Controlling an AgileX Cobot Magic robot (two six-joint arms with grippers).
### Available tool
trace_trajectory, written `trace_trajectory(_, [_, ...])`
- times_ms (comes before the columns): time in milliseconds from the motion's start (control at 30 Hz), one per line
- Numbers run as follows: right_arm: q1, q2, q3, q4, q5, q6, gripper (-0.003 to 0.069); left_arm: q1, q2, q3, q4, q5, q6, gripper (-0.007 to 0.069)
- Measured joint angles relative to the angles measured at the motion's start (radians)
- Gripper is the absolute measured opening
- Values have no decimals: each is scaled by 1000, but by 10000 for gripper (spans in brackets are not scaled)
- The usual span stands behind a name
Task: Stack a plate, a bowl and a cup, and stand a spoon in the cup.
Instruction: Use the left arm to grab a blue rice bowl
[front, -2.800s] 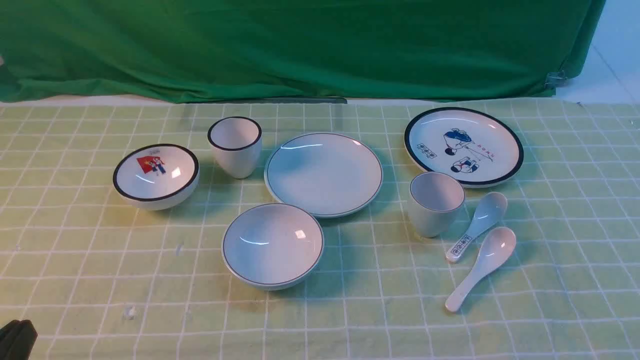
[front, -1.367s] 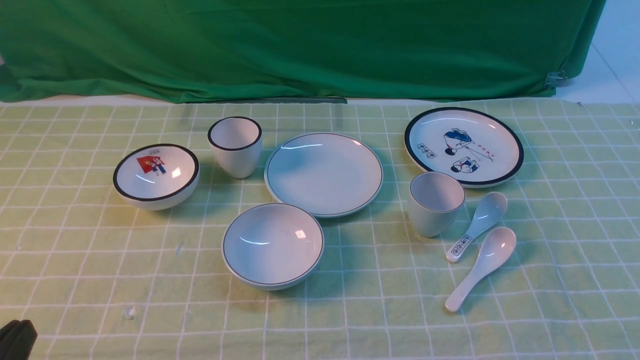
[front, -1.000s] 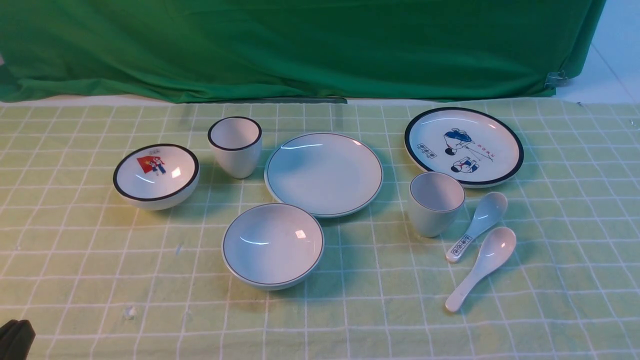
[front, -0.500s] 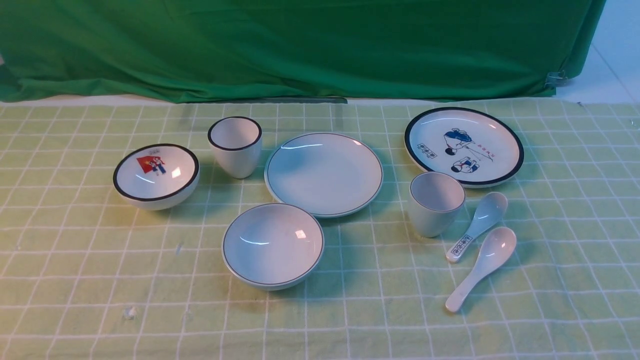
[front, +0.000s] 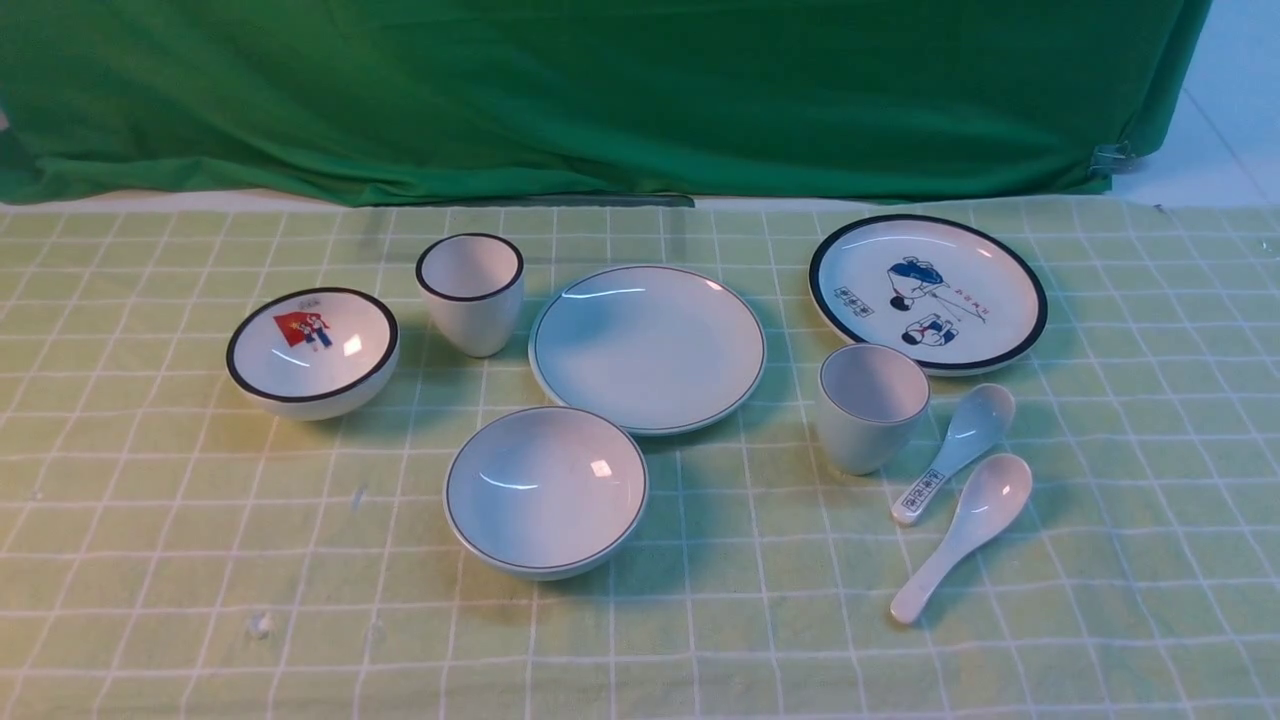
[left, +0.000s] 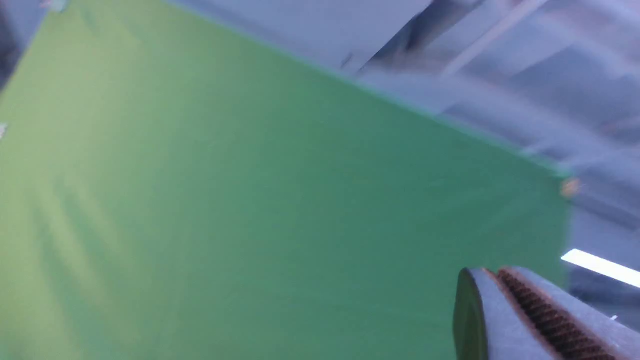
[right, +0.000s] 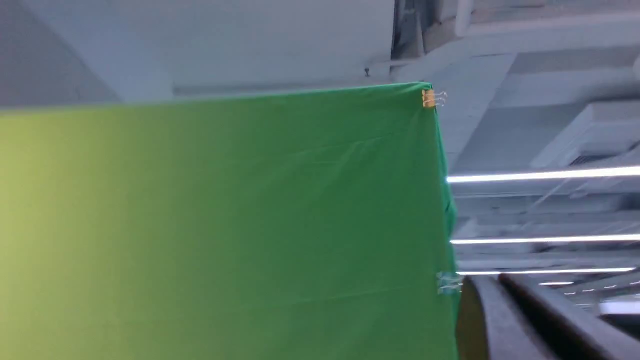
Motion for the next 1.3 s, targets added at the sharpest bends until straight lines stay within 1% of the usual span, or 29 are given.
trace_trajectory(67, [0,92,-63,0,53,-75,33,0,96,-66,2,71,3,17])
trace_trajectory(133, [0,245,-131,0,151,-153,34,0,222,-114,0,110,-6,17])
trace_trajectory(167, [0,245,-135,0,170,-167,34,0,246,-116,-1,115,-13,17])
trace_trajectory(200, [0,311,-155,0,201,-182,34,-1,281,-123,-3,126,-26,17])
trace_trajectory(267, [7,458,-220,0,368,-190,34,-22,428,-150,-6,234,-75,17])
trace_trajectory(300, [12,502,-245,0,435,-182,34,-36,472,-160,-9,291,-79,17])
trace_trajectory(367, [32,608,-315,0,614,-171,34,-84,576,-199,-28,456,-65,17])
trace_trajectory(400, [52,673,-367,0,735,-170,35,-119,637,-230,-55,553,-22,17])
trace_trajectory(433, [52,673,-367,0,751,-170,35,-125,647,-230,-59,568,-12,17])
trace_trajectory(467, [76,735,-425,1,853,-170,35,-165,716,-262,-103,671,71,17])
trace_trajectory(533, [116,805,-483,1,943,-170,35,-213,807,-315,-179,791,200,17])
trace_trajectory(633, [162,883,-581,18,1056,-170,36,-269,966,-394,-306,906,380,17])
trace_trajectory(667, [177,914,-613,28,1097,-170,36,-281,1027,-434,-346,934,419,18])
trace_trajectory(700, [179,914,-613,31,1097,-170,36,-283,1037,-434,-346,938,424,18])
trace_trajectory(733, [194,944,-633,40,1136,-170,36,-292,1112,-477,-370,955,450,27])
trace_trajectory(833, [208,976,-640,53,1177,-170,38,-293,1232,-551,-382,958,458,83])
trace_trajectory(900, [209,983,-640,59,1185,-170,38,-293,1310,-602,-385,960,468,153])
trace_trajectory(967, [209,984,-640,60,1184,-170,41,-293,1354,-633,-386,960,473,205])
trace_trajectory(1000, [209,984,-640,61,1184,-170,43,-293,1406,-658,-389,958,475,269])
trace_trajectory(1033, [209,984,-640,61,1184,-170,43,-293,1412,-661,-391,958,475,288])
trace_trajectory(1067, [209,984,-641,62,1183,-170,46,-293,1463,-683,-397,952,476,358])
trace_trajectory(1133, [209,984,-641,63,1175,-170,52,-293,1514,-703,-405,947,476,432])
trace_trajectory(1167, [209,984,-641,63,1175,-170,52,-293,1514,-705,-405,947,476,437])
trace_trajectory(1200, [209,984,-641,63,1165,-169,55,-293,1545,-713,-412,943,477,468])
trace_trajectory(1233, [209,984,-641,64,1157,-167,56,-293,1564,-716,-414,935,480,478])
trace_trajectory(1300, [209,984,-642,64,1147,-161,57,-293,1596,-720,-416,925,482,469])
